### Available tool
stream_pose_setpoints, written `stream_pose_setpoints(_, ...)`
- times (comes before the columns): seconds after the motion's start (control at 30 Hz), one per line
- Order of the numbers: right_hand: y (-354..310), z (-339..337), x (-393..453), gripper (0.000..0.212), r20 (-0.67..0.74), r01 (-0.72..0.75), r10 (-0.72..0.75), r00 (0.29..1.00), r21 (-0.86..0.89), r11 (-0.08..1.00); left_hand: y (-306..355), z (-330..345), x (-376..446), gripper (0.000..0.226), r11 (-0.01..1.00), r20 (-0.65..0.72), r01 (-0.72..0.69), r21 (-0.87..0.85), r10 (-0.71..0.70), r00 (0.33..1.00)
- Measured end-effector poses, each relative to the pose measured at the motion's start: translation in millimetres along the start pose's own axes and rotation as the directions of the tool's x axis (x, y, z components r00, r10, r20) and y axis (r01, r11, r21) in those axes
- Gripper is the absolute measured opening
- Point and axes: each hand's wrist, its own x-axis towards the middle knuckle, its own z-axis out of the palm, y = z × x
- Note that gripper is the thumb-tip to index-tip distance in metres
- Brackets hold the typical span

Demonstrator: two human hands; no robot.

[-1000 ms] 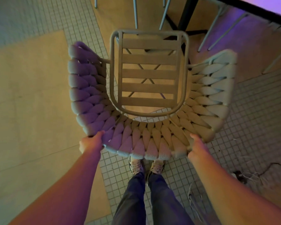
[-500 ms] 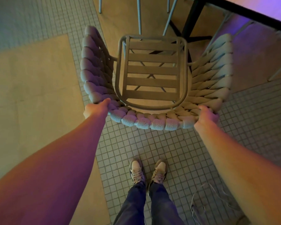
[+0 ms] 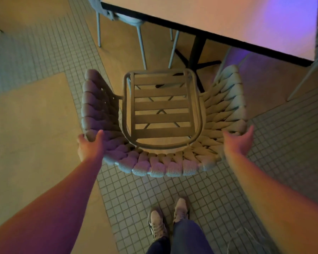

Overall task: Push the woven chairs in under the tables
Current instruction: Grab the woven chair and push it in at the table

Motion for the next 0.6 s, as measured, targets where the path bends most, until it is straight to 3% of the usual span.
stream_pose_setpoints(0.1,-22,-3,38,0.086,0.080,0.172,-0.161,0.984,-0.147,0.974,25,-5,38,0.069,0.976,0.034,-0.186,0.111,0.184,0.982)
stream_pose_setpoints(0.27,-51,11,92,0.078,0.303,0.501,-0.405,0.863,-0.399,0.768,59,7,84,0.086,0.906,0.146,-0.288,0.311,0.254,0.956)
stream_pose_setpoints(0.47,-55,22,110,0.071,0.322,0.566,-0.466,0.824,-0.462,0.683,75,15,113,0.071,0.777,0.117,-0.360,0.515,0.352,0.928)
stream_pose_setpoints(0.6,-49,20,106,0.069,0.299,0.544,-0.455,0.839,-0.430,0.721,80,13,118,0.070,0.733,0.163,-0.408,0.545,0.385,0.908)
